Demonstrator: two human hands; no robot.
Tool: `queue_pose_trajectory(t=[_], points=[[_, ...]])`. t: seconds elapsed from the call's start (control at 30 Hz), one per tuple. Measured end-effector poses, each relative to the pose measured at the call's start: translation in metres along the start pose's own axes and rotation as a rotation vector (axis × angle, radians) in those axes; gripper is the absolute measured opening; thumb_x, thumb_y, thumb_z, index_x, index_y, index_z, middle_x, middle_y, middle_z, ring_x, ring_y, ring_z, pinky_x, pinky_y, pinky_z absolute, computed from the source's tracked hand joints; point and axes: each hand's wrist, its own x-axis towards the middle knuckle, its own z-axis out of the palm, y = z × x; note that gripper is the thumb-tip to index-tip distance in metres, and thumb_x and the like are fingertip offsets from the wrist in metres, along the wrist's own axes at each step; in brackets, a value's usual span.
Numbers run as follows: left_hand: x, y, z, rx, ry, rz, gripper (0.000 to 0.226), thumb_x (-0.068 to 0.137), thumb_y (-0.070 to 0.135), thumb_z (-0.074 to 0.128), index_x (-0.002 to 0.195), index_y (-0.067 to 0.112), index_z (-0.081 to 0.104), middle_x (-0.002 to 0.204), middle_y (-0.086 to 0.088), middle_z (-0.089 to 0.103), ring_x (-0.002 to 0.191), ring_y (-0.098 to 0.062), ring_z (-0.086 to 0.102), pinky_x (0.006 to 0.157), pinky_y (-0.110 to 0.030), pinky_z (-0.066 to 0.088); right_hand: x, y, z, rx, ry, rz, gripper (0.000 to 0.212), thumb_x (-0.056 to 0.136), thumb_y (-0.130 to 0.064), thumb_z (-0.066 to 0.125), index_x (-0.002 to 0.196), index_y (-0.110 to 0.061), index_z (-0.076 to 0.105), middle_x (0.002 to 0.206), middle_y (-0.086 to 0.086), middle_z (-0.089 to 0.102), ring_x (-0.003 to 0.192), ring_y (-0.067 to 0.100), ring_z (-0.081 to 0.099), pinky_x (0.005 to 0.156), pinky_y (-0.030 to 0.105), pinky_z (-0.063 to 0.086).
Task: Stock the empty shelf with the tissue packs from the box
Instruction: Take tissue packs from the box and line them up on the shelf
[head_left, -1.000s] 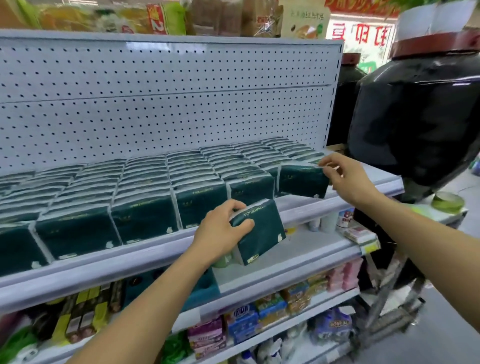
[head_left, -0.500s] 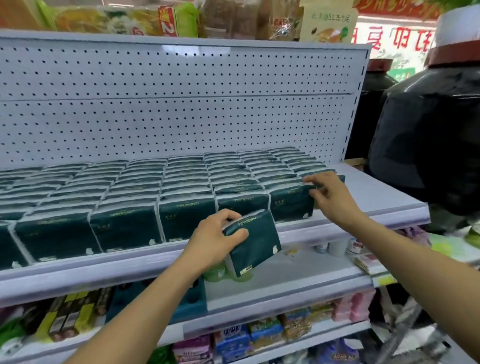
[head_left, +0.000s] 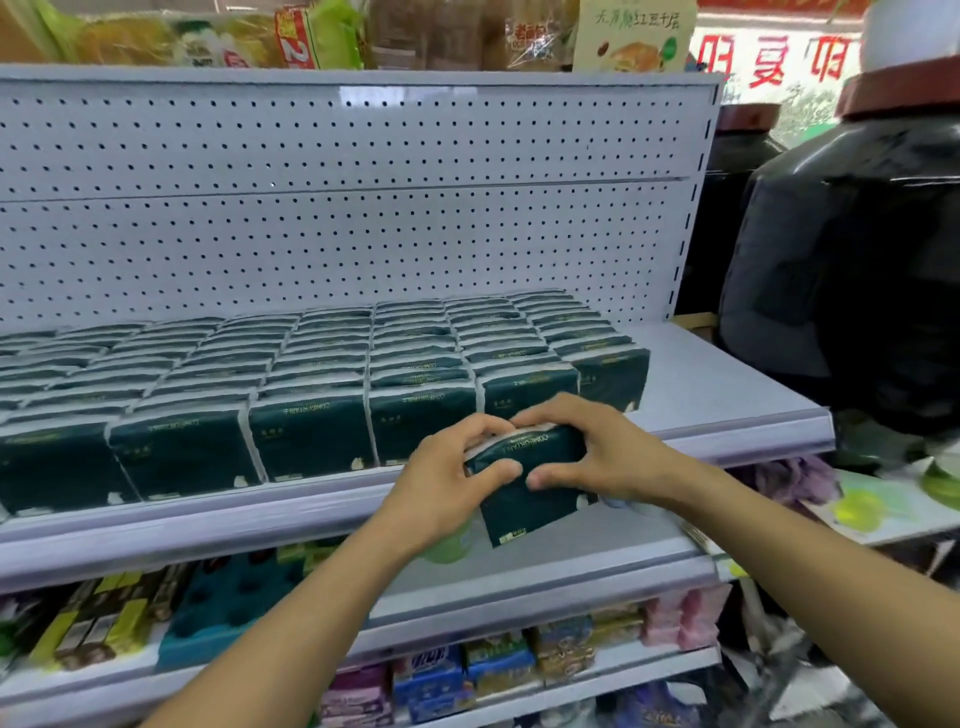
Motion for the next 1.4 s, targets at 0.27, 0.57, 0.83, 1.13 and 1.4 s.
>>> queue_pose_trajectory(t=[0.27,0.57,0.83,1.13,1.4], points=[[0.036,-0.006,0.018,0.829,0.453,0.316,0.062,0.093,0.056,0.047,0.143,0.020,0.042,0.146,0.002,0.047,0.137,-0.018,0.038,0.118,-0.045,0.016,-0.029,0.055,-0.078,0.149,0.344,0.129,0.028,0.072,-0.009,0.083,0.091,-0.021,0.067,0.085,-0.006,0.066,0.071,-0.005,0.060,0.066,0.009,0.045],[0.061,-0.028,0.020,1.199,0.201,0.171,0.077,0.095,0.058,0.042,0.157,0.026,0.008,0.164,0.005,0.012,0.152,-0.020,0.007,0.118,-0.057,-0.007,-0.002,0.116,-0.087,-0.036,0.405,0.174,0.034,0.075,-0.017,0.081,0.106,-0.022,0.068,0.121,0.003,0.051,0.109,0.012,0.049,0.087,-0.002,0.030],[0.063,-0.028,0.022,1.134,0.223,0.172,0.066,0.092,0.047,0.058,0.149,0.023,0.037,0.154,0.004,0.039,0.144,-0.019,0.033,0.119,-0.057,0.006,0.010,0.113,-0.063,0.018,0.437,0.205,0.074,0.085,-0.020,0.074,0.146,-0.023,0.032,0.146,0.000,0.032,0.123,0.005,0.035,0.107,0.021,0.028],[0.065,-0.016,0.020,1.069,0.177,0.110,0.068,0.095,0.049,0.051,0.154,0.027,0.023,0.157,0.007,0.032,0.147,-0.016,0.024,0.120,-0.055,-0.002,0.011,0.106,-0.057,0.023,0.385,0.233,0.077,0.087,-0.024,0.071,0.149,-0.021,0.025,0.151,0.004,0.025,0.139,0.019,0.027,0.113,0.027,0.023],[0.021,0.008,0.008,1.018,0.426,0.144,0.071,0.092,0.062,0.033,0.150,0.021,0.034,0.153,0.002,0.040,0.145,-0.023,0.030,0.118,-0.058,0.009,-0.003,0.028,-0.016,-0.501,0.600,-0.014,0.060,0.095,-0.045,0.050,0.146,-0.018,0.035,0.155,0.009,0.027,0.140,0.030,0.029,0.112,0.053,0.027]])
